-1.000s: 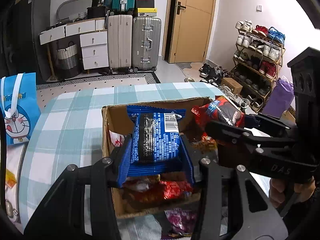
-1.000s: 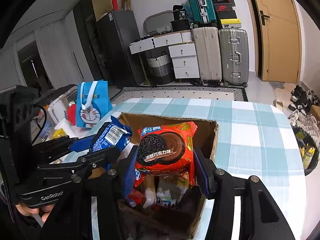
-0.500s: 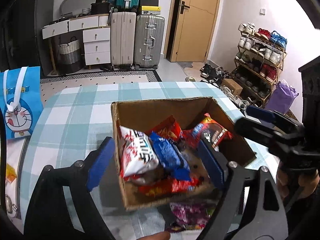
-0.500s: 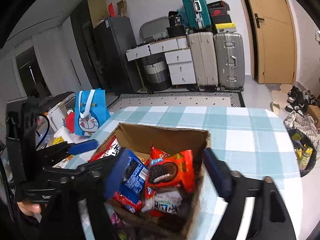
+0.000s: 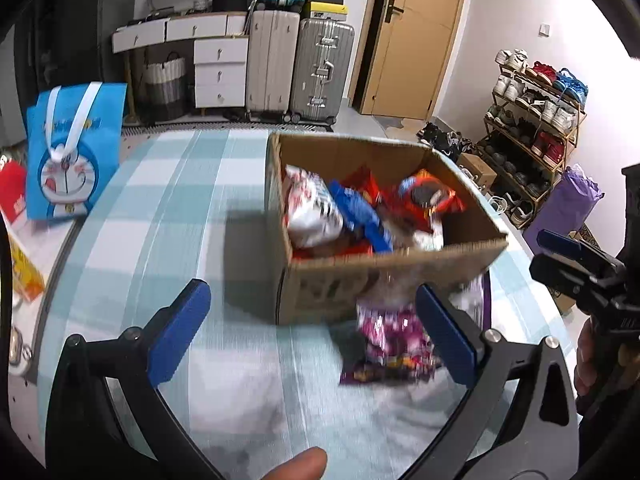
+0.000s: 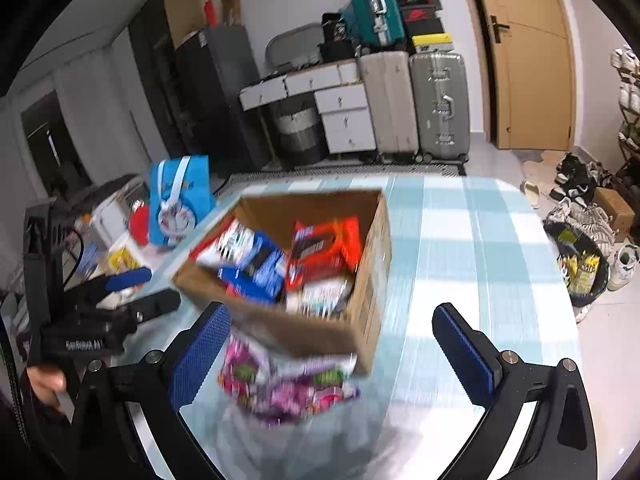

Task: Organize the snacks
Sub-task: 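Lift both packets over the box and open both tools to release them, then move both tools toward the two purple candy bags beside the box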

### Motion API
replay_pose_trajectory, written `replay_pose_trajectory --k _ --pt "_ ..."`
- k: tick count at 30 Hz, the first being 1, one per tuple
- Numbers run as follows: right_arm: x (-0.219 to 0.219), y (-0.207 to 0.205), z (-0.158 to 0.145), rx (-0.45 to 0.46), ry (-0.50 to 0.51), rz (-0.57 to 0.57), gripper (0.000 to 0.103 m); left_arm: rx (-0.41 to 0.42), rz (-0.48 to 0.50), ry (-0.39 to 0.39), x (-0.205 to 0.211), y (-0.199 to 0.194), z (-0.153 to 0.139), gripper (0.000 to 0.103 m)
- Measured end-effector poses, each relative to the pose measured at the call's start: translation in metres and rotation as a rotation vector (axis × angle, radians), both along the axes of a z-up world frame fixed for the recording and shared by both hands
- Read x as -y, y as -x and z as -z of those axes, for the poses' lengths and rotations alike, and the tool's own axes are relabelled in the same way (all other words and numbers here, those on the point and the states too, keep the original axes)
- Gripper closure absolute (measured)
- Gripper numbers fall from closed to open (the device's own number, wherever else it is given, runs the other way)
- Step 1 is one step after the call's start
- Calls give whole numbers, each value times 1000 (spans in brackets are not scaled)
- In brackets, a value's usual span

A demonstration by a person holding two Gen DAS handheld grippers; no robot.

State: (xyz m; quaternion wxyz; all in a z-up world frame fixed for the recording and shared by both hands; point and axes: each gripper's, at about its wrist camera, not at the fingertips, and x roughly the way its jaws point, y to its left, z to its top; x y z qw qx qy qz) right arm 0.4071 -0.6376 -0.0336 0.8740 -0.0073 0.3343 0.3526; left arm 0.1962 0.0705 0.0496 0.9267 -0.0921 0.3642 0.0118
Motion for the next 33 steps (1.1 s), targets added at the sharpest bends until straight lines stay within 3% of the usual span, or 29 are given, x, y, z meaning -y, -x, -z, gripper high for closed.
replay_pose_trajectory --k 11,23,33 --pt "5 34 36 -42 106 -56 0 -65 20 23 16 17 28 1" --pt "6 23 61 -109 119 -34 0 -134 94 -1 47 5 49 1" --pt "7 19 74 -133 149 -9 0 -188 118 63 62 -16 68 1"
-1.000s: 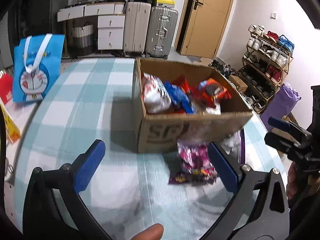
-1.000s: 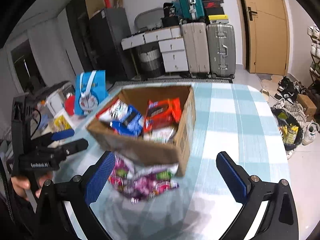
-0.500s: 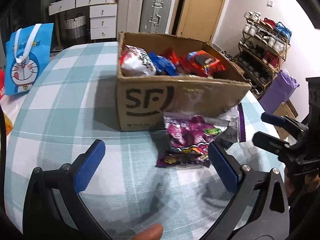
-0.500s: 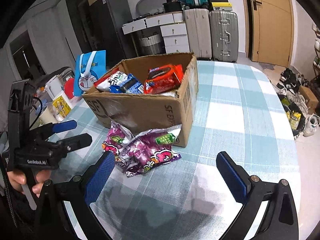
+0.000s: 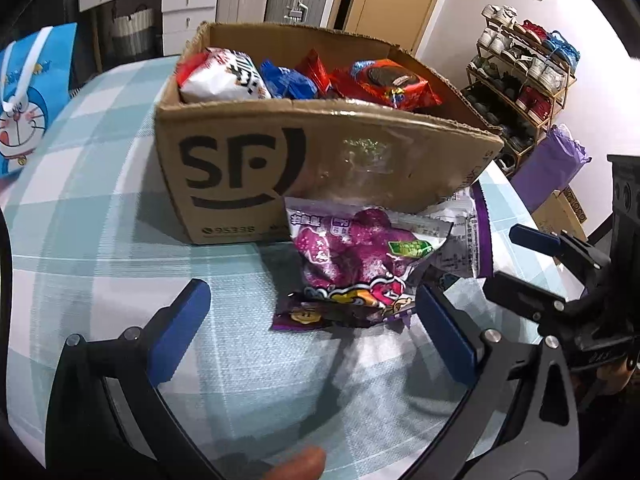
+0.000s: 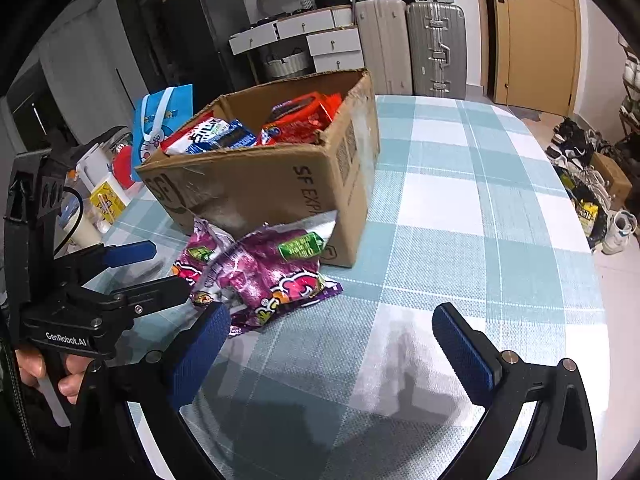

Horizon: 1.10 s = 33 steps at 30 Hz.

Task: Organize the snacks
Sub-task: 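Move both tools toward the two purple candy bags beside the box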

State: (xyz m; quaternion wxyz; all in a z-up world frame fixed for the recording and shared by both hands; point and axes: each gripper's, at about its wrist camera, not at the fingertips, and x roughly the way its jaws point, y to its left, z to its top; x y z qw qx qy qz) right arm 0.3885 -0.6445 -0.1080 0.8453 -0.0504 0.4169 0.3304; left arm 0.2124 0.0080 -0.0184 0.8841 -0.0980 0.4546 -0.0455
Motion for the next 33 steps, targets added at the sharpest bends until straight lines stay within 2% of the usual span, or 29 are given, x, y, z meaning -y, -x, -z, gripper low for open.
replay_pose_trajectory --k 11,16,19,22,24,33 --pt "4 1 3 -4 14 8 0 -27 -4 7 16 -28 19 2" --pt "6 -1 3 -6 14 15 0 -32 26 64 19 -38 26 17" --pt "6 -2 4 -10 13 15 0 -15 68 100 24 -43 26 37" --pt "2 -5 6 -13 18 1 0 11 85 88 32 -42 25 43" --pt "-2 -7 8 -15 19 -9 0 20 88 107 34 -43 24 51" --pt "-27 -18 18 -64 24 -88 0 22 43 105 29 -36 25 51"
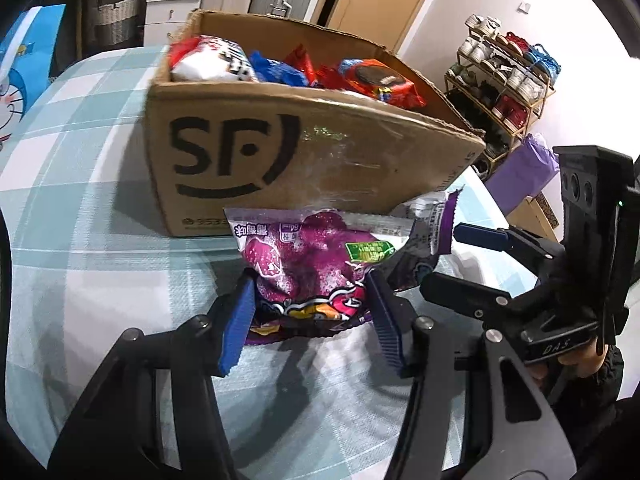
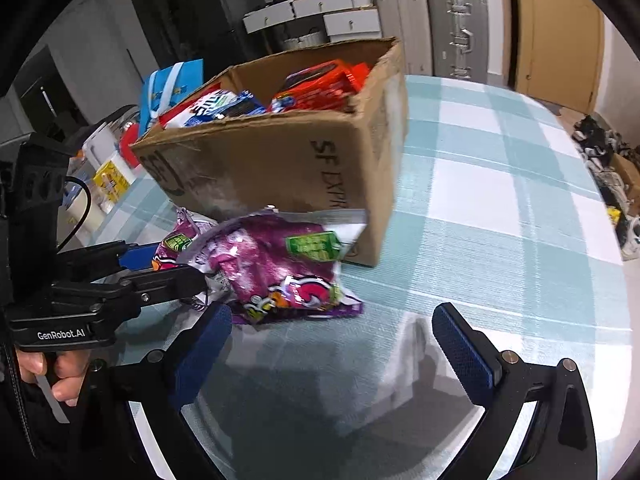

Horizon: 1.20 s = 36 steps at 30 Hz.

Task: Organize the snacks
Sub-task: 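Move both tools toward the two purple candy bags beside the box, then grasp a purple candy bag with left tool while right tool grasps the other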

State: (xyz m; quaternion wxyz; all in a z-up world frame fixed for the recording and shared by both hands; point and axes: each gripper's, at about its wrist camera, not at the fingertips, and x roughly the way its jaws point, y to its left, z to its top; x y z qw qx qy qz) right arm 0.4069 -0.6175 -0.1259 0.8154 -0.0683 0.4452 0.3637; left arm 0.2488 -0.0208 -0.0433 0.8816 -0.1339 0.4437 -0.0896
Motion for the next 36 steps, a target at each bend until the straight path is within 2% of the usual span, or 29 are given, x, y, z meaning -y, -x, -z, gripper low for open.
replay_pose_trajectory --k 4,7,9,11,15,19,32,36 --pt "-8 -2 2 -21 -22 -8 2 8 -13 -2 0 15 -3 51" --pt "-12 -7 5 -40 -41 -8 11 15 -20 -8 4 18 -5 51" --pt "-12 -10 7 -55 -47 4 21 21 -22 -12 5 20 -8 51" --pt "-12 -13 8 -66 -59 11 23 29 -24 -15 7 22 -12 51" --pt "-11 -14 6 -77 -87 0 42 44 -32 -19 5 28 -17 51" --pt "-7 -7 0 -46 -116 -1 56 52 -39 -20 -4 37 -21 51" --pt "15 13 -14 -27 -171 7 58 113 -52 -29 -13 68 -47 51" --pt "22 25 -26 6 -179 9 58 144 -53 -33 -14 72 -60 51"
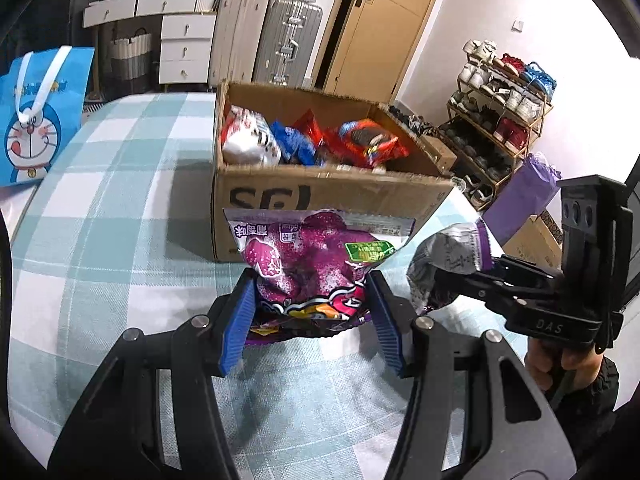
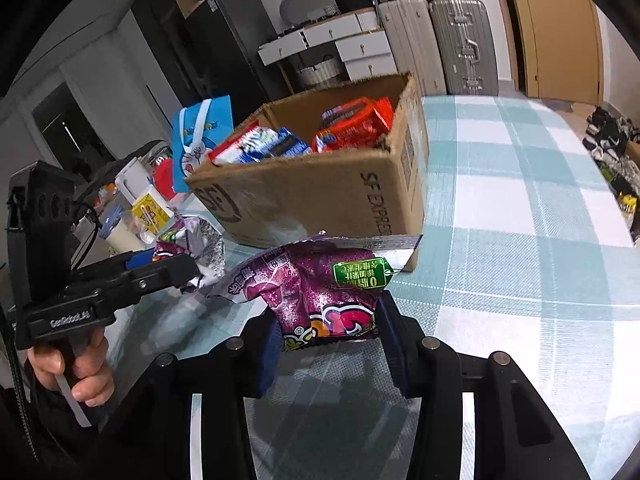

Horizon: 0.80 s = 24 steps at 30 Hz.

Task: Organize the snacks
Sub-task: 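Grasp a purple candy bag with left tool while right tool grasps the other, then carry both purple bags into the box and open both tools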

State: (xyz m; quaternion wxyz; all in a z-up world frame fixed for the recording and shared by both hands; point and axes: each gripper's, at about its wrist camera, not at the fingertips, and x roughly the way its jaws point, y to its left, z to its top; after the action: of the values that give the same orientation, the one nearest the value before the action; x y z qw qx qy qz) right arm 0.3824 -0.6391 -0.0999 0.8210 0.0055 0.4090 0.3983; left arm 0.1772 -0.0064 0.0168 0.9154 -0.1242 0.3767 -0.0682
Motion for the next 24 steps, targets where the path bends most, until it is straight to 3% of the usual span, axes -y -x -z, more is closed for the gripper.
replay_pose_trajectory --k 11,24 --pt "18 14 -51 112 -67 42 58 65 -27 -8 -8 11 -42 51" --pt "3 2 -86 172 -89 93 58 120 -76 -20 -28 13 -81 51"
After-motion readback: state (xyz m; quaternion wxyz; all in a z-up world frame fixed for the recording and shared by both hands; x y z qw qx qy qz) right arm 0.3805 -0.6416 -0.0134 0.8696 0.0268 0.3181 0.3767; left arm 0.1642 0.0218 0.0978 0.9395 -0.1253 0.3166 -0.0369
